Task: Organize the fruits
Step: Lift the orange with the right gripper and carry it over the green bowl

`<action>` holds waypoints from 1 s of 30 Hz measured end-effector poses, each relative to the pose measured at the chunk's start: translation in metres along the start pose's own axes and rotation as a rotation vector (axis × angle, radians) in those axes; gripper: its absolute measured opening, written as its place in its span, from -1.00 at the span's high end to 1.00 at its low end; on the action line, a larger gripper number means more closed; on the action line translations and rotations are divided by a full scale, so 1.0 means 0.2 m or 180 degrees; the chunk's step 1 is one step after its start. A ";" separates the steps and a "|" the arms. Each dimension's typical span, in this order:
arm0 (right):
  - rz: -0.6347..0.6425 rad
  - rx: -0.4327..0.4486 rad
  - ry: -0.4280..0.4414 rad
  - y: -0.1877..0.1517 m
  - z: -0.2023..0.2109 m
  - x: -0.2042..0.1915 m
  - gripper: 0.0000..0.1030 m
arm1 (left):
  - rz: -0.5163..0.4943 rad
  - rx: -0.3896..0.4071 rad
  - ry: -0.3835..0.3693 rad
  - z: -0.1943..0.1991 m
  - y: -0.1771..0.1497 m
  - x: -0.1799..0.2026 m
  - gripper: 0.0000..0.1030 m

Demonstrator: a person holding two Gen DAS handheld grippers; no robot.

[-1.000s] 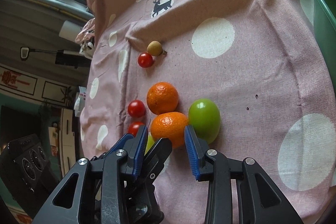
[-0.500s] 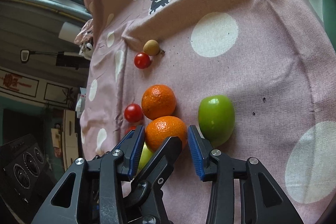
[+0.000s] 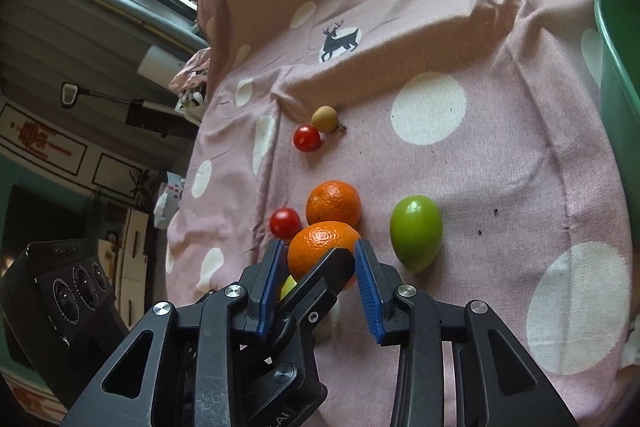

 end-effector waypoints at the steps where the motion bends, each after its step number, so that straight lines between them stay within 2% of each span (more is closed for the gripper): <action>1: 0.0021 0.0022 -0.0010 0.00 0.01 -0.01 0.24 | -0.0002 0.0027 -0.0015 0.01 0.01 0.01 0.14; 14: 0.0238 0.0467 0.0104 0.06 0.26 -0.07 0.24 | -0.0185 0.0478 -0.0132 0.17 0.09 0.17 0.15; 22: 0.0236 0.0668 0.0115 0.11 0.37 -0.04 0.24 | -0.0284 0.0576 -0.0212 0.16 0.13 0.29 0.16; 25: 0.0253 0.0747 0.0096 0.14 0.42 -0.02 0.24 | -0.0424 0.0629 -0.0226 0.16 0.16 0.37 0.16; 30: 0.0265 0.0961 0.0071 0.20 0.52 0.04 0.24 | -0.0568 0.0707 -0.0370 0.15 0.19 0.50 0.16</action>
Point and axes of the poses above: each gripper's, at about its wrist camera, not at the fingertips, and z roughly against the way its jaws point, x to its right, y to its top, the point moved 1 cm from there along -z, roughly the way its jaws point, and after that the axes turned 13 degrees about x, right-handed, at the moved point
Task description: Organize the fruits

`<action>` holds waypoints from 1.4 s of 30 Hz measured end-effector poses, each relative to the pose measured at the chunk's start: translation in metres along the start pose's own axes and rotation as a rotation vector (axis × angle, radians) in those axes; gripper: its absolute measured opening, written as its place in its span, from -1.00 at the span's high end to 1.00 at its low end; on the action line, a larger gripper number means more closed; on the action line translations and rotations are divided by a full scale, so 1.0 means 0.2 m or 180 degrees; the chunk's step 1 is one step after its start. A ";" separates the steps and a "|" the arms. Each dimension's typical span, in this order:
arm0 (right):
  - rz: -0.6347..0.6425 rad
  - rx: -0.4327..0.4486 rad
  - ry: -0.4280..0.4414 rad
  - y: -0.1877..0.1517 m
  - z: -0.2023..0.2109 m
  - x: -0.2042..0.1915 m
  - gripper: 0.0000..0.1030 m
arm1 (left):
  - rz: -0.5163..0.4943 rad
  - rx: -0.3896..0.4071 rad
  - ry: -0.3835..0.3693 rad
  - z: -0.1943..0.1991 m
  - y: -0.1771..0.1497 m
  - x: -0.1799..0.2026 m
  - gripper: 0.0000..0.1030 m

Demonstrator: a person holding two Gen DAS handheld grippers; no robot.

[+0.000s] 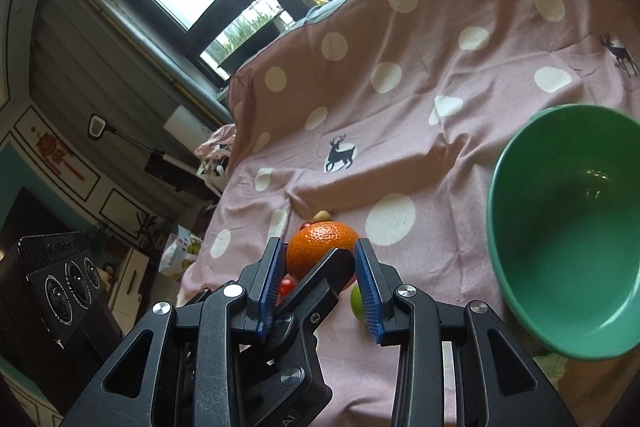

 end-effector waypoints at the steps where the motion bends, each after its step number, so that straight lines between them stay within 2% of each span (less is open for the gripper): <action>1: -0.0008 0.0039 -0.0020 0.01 0.02 0.02 0.24 | -0.0019 0.0004 -0.0029 -0.01 0.00 0.02 0.16; 7: -0.0141 0.0192 -0.0141 0.07 0.09 0.15 0.24 | -0.0116 -0.0048 -0.0211 -0.10 0.01 0.16 0.16; 14: -0.0275 0.0333 -0.0458 0.10 0.14 0.29 0.23 | -0.0275 -0.0143 -0.0385 -0.21 -0.01 0.31 0.18; 18: -0.0403 0.0397 -0.0527 0.11 0.18 0.39 0.23 | -0.0347 -0.0199 -0.0451 -0.27 -0.03 0.39 0.18; 31: -0.0604 0.0592 -0.0799 0.13 0.27 0.55 0.23 | -0.0366 -0.0356 -0.0779 -0.38 -0.07 0.52 0.19; 33: -0.0630 0.0602 -0.0852 0.13 0.27 0.56 0.23 | -0.0344 -0.0390 -0.0867 -0.39 -0.07 0.53 0.31; 34: -0.0640 0.0605 -0.0869 0.13 0.27 0.57 0.23 | -0.0339 -0.0390 -0.0954 -0.39 -0.08 0.54 0.53; 35: -0.0657 0.0603 -0.0857 0.13 0.27 0.58 0.23 | -0.0350 -0.0382 -0.0992 -0.39 -0.08 0.55 0.57; 42: -0.0817 0.0546 -0.0996 0.12 0.27 0.66 0.23 | -0.0319 -0.0572 -0.1113 -0.46 -0.12 0.59 0.57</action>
Point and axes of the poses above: each gripper's, at about its wrist camera, not at the fingertips, and z roughly against the way its jaws point, x to its right, y to its top, the point moved 1 cm from there along -z, roughly the way its jaws point, and after that the axes turned 13 degrees about x, right-handed, at the moved point
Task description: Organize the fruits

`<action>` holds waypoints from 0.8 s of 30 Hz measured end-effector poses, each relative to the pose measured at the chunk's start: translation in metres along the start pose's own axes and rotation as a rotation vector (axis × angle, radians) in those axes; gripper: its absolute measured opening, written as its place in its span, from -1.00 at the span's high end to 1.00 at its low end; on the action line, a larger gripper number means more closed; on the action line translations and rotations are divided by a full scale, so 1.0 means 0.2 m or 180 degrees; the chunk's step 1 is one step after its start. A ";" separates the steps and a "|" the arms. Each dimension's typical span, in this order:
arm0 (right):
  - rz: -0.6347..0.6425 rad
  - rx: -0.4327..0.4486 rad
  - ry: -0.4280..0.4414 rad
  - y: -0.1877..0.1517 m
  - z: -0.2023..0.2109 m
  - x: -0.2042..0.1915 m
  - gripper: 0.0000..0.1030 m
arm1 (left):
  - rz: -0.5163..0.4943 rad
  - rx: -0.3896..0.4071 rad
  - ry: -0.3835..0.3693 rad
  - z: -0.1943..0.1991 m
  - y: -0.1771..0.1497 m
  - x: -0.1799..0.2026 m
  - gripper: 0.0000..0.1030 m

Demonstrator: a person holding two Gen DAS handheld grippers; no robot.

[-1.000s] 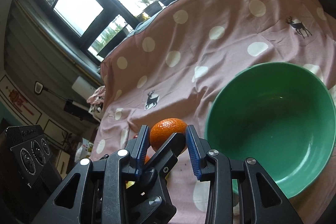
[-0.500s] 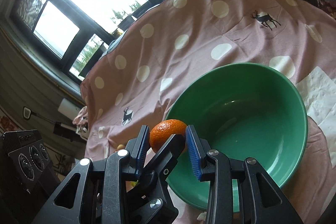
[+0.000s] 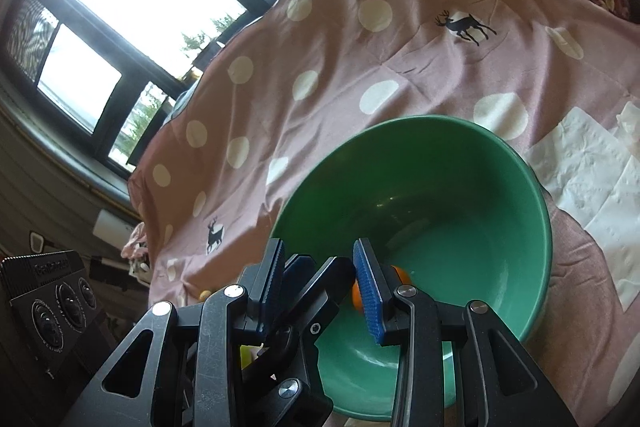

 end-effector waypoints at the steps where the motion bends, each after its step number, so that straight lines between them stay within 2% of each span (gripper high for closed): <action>1: -0.0011 -0.0009 -0.0021 0.00 0.00 0.01 0.23 | 0.0020 -0.0012 -0.0024 0.00 -0.01 0.00 0.57; 4: 0.0004 0.0023 -0.0137 0.00 -0.01 0.02 0.23 | 0.0071 -0.0041 -0.0044 -0.01 -0.01 0.00 0.55; 8: 0.0099 0.0179 -0.0389 0.01 -0.01 0.03 0.23 | 0.0094 -0.0007 0.0164 0.03 -0.01 -0.03 0.52; 11: 0.0074 0.0378 -0.0487 0.02 -0.01 0.06 0.24 | 0.0250 -0.0021 0.0301 0.10 -0.02 -0.12 0.51; 13: 0.0112 0.0504 -0.0664 0.03 -0.03 0.07 0.24 | 0.0302 -0.0006 0.0351 0.18 -0.01 -0.19 0.49; 15: 0.0197 0.0642 -0.0898 0.04 -0.05 0.07 0.24 | 0.0318 0.0110 0.0517 0.29 0.00 -0.26 0.40; 17: 0.0214 0.0757 -0.0998 0.03 -0.08 0.07 0.24 | 0.0376 0.0237 0.0658 0.40 0.00 -0.34 0.12; 21: 0.0323 0.0848 -0.1153 0.02 -0.09 0.05 0.23 | 0.0649 0.0319 0.0865 0.61 -0.04 -0.53 0.09; 24: 0.0569 0.0890 -0.1369 0.01 -0.08 0.00 0.23 | 0.0730 0.0393 0.1148 0.74 -0.09 -0.64 0.07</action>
Point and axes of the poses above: each gripper's, at about its wrist camera, not at the fingertips, and z roughly against the way its jaws point, x to its right, y to its top, the point moved 1 cm from there along -z, roughly the way its jaws point, and after that the axes turned 13 degrees about x, right-handed, at the moved point
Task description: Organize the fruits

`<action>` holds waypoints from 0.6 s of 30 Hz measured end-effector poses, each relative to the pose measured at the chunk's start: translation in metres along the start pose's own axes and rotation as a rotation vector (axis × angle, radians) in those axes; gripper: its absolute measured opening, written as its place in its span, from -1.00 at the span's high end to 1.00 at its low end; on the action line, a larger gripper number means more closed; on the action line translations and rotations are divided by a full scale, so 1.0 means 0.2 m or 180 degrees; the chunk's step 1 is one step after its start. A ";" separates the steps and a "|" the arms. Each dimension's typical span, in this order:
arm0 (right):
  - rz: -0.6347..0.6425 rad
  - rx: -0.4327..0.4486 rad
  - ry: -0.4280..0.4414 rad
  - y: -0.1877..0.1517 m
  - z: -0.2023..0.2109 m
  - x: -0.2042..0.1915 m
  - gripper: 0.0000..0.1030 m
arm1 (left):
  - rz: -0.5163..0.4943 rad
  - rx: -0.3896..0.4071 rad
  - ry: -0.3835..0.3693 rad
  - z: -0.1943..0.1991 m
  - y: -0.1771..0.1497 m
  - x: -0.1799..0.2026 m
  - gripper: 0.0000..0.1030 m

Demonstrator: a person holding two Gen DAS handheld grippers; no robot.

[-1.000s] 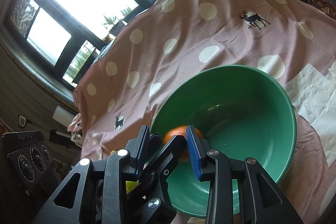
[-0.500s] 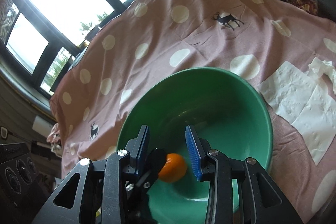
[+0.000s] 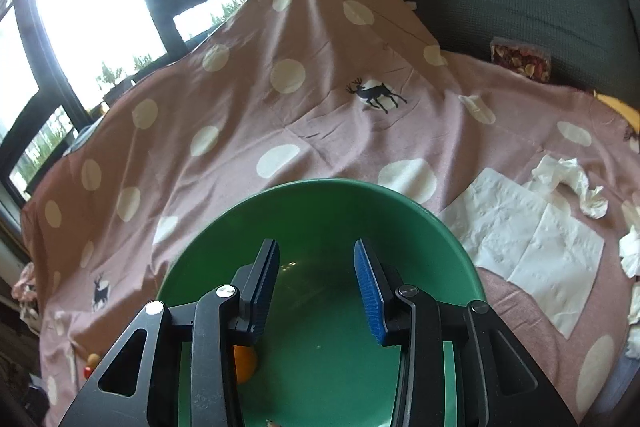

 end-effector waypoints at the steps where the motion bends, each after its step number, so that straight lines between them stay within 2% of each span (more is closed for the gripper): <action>1: 0.0068 0.0034 -0.0066 0.00 0.01 -0.01 0.23 | 0.0057 0.0034 0.0076 0.02 -0.01 -0.05 0.05; 5: 0.0244 0.0039 -0.0257 -0.02 0.01 -0.02 0.23 | 0.0364 0.0023 0.0255 0.06 -0.07 -0.22 0.02; 9: 0.0192 -0.0106 -0.0246 -0.06 -0.02 -0.01 0.23 | 0.0507 0.0012 0.0419 0.07 -0.10 -0.32 0.01; 18: 0.0612 0.0059 -0.0315 -0.09 0.08 -0.11 0.23 | 0.0596 -0.0055 0.0447 0.05 -0.14 -0.40 0.01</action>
Point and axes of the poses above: each gripper's, at about its wrist camera, not at the fingertips, and z roughly against the way its jaws point, x to its right, y to its top, the point moved 1 cm from there along -z, roughly the way its jaws point, and after that the axes turned 13 degrees about x, right-handed, at the moved point
